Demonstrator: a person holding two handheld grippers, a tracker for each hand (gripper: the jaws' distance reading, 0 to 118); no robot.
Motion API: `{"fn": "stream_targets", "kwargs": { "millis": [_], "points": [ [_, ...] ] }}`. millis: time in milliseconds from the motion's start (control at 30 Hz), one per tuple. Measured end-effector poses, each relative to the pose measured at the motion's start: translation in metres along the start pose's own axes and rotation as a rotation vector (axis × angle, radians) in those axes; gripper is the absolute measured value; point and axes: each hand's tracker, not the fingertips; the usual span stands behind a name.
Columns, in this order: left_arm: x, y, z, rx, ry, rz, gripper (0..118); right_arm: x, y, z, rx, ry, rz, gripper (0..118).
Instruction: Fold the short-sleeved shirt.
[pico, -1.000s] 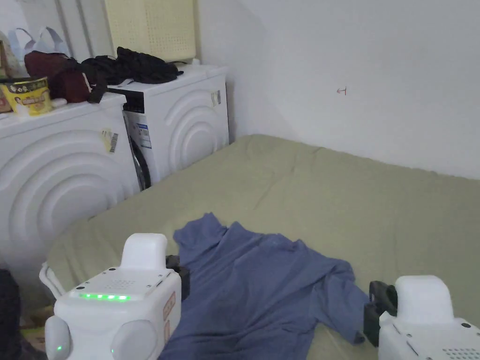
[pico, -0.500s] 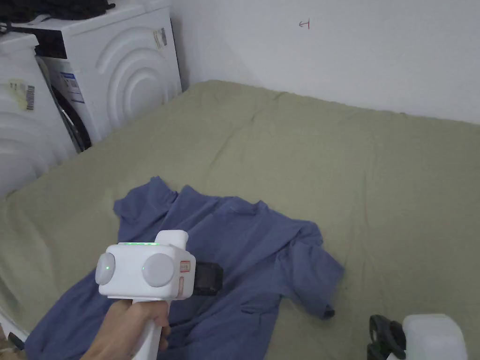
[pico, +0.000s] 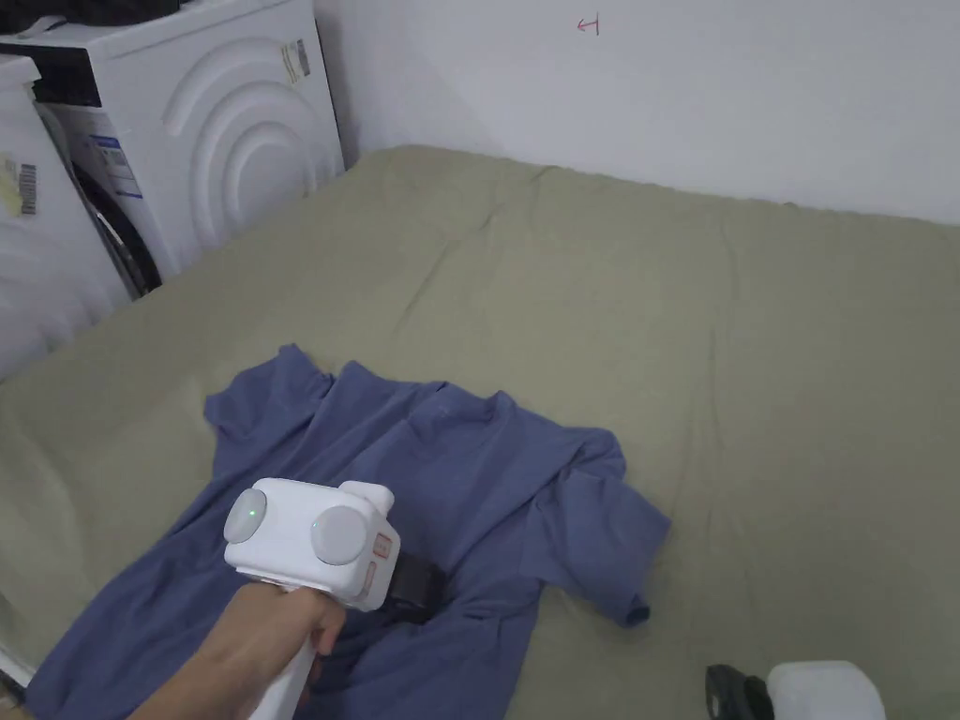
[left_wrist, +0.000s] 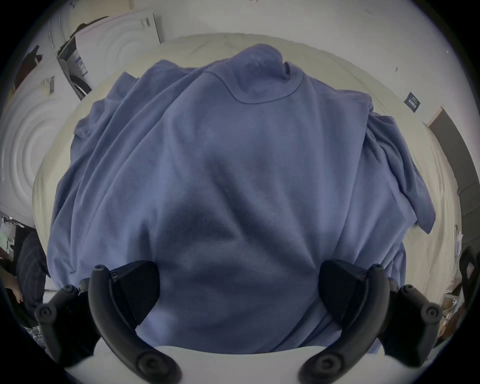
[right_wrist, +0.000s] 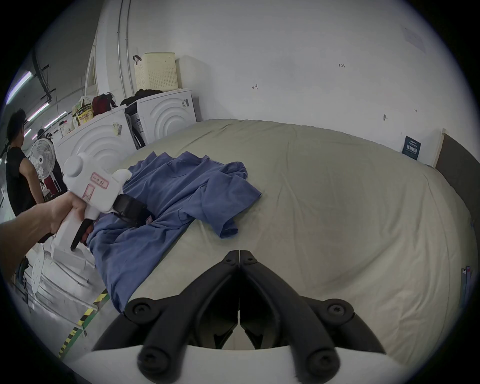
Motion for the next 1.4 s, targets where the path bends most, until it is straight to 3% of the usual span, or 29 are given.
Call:
{"fn": "stream_targets", "kwargs": {
  "millis": [67,100,167,200,267,333,567,667,967,1200,1400],
  "points": [
    [0.005,-0.003,0.013,0.03,-0.004,-0.006,104,0.004,-0.002,0.01,0.007,-0.001,-0.003,0],
    [0.006,-0.003,0.023,0.091,0.003,0.015,85,0.006,-0.003,0.014,0.008,-0.002,-0.006,0],
    [0.006,0.0,0.028,0.085,0.0,0.017,18,0.01,-0.006,0.024,0.013,-0.018,-0.015,0],
    [0.003,-0.001,0.028,0.108,0.006,0.06,3,0.013,-0.007,0.029,0.017,-0.019,-0.023,0],
    [0.003,0.0,0.024,0.054,-0.02,0.098,3,0.019,-0.009,0.042,0.026,-0.038,-0.032,0],
    [0.013,-0.006,0.031,0.113,0.02,0.062,3,0.028,-0.013,0.059,0.046,-0.059,-0.041,0],
    [0.062,0.011,0.047,0.191,-0.059,0.068,3,0.071,-0.023,0.102,0.075,-0.156,-0.113,0],
    [0.117,0.024,0.053,0.224,-0.072,0.003,3,0.093,-0.029,0.119,0.089,-0.198,-0.15,0],
    [0.333,0.051,0.065,0.273,-0.321,-0.228,2,0.164,-0.052,0.164,0.097,-0.356,-0.231,0],
    [0.521,0.032,0.102,0.273,-0.581,-0.452,2,0.215,-0.071,0.197,0.094,-0.482,-0.296,0],
    [0.609,-0.003,0.113,0.243,-0.696,-0.583,2,0.248,-0.088,0.208,0.071,-0.549,-0.349,0]
  ]
}}
